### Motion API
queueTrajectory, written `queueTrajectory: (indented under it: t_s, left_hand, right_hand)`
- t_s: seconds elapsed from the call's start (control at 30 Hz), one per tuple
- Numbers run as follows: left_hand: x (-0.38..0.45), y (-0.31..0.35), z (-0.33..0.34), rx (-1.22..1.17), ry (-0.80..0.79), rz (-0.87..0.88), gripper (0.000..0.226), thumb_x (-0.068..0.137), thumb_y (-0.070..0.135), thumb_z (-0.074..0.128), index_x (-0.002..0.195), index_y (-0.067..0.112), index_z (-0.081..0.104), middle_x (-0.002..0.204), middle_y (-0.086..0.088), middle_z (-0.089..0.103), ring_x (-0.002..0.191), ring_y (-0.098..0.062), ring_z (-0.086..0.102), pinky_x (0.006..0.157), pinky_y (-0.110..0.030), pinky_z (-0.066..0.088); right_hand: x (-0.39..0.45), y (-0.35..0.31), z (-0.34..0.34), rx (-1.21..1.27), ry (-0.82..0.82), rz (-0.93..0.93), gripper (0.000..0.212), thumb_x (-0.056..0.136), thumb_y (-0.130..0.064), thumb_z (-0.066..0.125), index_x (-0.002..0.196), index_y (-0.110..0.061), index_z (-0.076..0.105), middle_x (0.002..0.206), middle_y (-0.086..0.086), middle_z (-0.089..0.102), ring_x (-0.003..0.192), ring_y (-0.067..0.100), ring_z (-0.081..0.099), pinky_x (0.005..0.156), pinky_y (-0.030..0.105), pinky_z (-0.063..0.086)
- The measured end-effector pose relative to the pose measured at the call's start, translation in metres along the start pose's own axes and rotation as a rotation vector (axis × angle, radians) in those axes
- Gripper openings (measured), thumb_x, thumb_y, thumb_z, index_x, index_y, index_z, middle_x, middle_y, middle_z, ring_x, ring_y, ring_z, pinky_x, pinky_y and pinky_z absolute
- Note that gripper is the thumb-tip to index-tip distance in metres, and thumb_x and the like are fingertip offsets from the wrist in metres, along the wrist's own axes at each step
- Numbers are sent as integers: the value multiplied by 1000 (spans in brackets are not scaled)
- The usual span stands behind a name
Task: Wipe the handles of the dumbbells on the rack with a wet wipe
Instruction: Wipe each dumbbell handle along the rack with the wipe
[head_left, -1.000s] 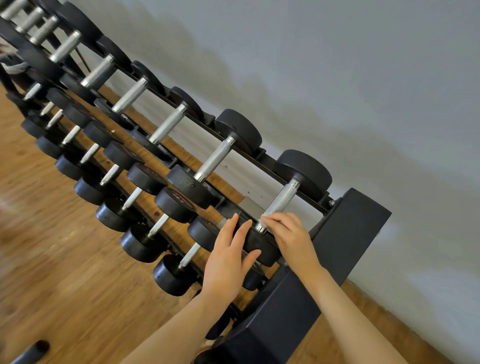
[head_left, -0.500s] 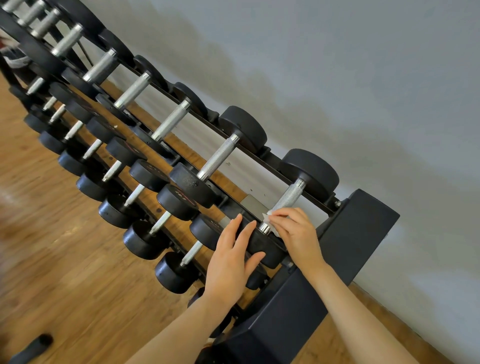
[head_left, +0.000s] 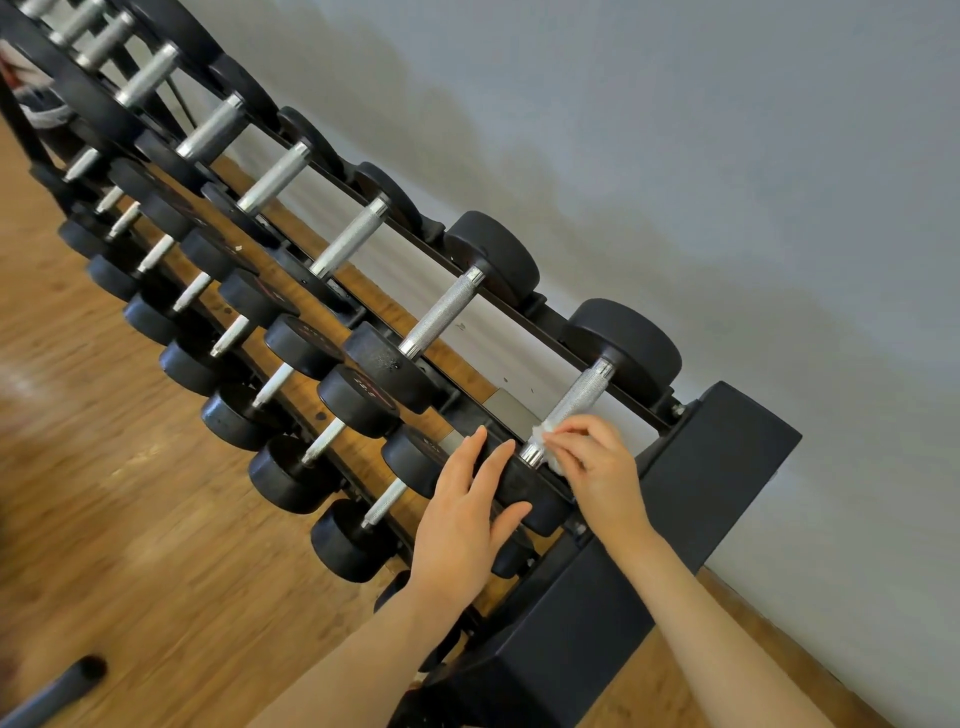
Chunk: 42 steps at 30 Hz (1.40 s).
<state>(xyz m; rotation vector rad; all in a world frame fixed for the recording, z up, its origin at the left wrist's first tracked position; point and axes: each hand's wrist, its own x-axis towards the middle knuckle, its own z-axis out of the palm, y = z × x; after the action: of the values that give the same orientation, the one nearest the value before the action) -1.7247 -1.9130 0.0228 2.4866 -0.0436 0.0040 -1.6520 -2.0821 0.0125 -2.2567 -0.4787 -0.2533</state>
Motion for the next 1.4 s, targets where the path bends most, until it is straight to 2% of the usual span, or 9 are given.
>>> queueTrajectory:
  t_s: [0.13, 0.27, 0.37, 0.5, 0.67, 0.83, 1.0, 1.13, 1.4]
  left_hand:
    - [0, 1, 0, 25, 9, 7, 63, 93, 39, 62, 150, 27, 36, 160, 0, 23, 146, -17, 24, 108, -18, 18]
    - [0, 3, -2, 13, 5, 16, 64, 95, 42, 57, 152, 33, 29, 162, 6, 14, 140, 1, 11, 97, -1, 6]
    - [1, 2, -2, 18, -1, 22, 65, 96, 43, 55, 153, 35, 25, 163, 8, 10, 138, 4, 8, 97, -3, 6]
    - [1, 2, -1, 15, -2, 18, 65, 95, 45, 54, 153, 35, 25, 163, 8, 9, 137, 7, 12, 94, 1, 9]
    - [0, -2, 3, -25, -20, -14, 66, 95, 44, 55, 153, 34, 25, 163, 7, 10, 137, -18, 41, 107, -19, 34]
    - [0, 2, -3, -47, -80, -86, 68, 94, 41, 59, 152, 37, 24, 163, 9, 8, 95, -2, 58, 97, -27, 50]
    - [-16, -2, -17, 41, -49, -105, 71, 92, 37, 64, 152, 33, 27, 164, 5, 10, 145, -18, 29, 117, -40, 33]
    - [-30, -16, -42, 63, -58, -136, 71, 92, 38, 62, 153, 35, 26, 164, 5, 11, 139, -22, 41, 114, -45, 37]
    - [-5, -35, -90, 110, -93, 3, 63, 94, 34, 63, 150, 28, 35, 160, 2, 26, 147, -20, 25, 115, -43, 35]
  right_hand:
    - [-8, 1, 0, 62, -70, 28, 15, 85, -4, 68, 99, -9, 73, 99, -6, 58, 95, 6, 56, 85, 14, 47]
    - [7, 10, -10, 151, 131, 226, 15, 86, -1, 68, 97, -9, 75, 99, -12, 54, 96, -2, 55, 80, 8, 45]
    - [16, 13, -12, 134, 231, 263, 15, 87, -3, 68, 99, -8, 74, 101, -8, 55, 96, -3, 55, 80, 10, 47]
    - [-1, 0, 1, 123, 115, 223, 15, 86, -3, 67, 98, -9, 73, 100, -16, 52, 96, -2, 55, 82, 10, 47]
    - [-13, -8, 7, 188, 1, 243, 16, 84, -3, 70, 97, -11, 75, 98, -14, 56, 93, 3, 59, 80, 14, 51]
    - [-13, -16, -2, 161, 70, 302, 14, 85, -4, 70, 96, -9, 75, 98, -12, 56, 91, 3, 59, 76, 11, 50]
    - [-25, -35, -16, 108, 264, 396, 14, 85, -2, 69, 96, -8, 74, 100, -7, 55, 86, 7, 61, 73, 9, 50]
    - [-33, -61, -18, 72, 309, 406, 12, 86, -4, 69, 97, -7, 74, 100, -8, 54, 84, 11, 61, 72, 6, 49]
    - [-35, -107, 0, -6, 415, 432, 11, 85, -2, 69, 95, -6, 73, 99, -5, 53, 84, 13, 59, 72, 9, 48]
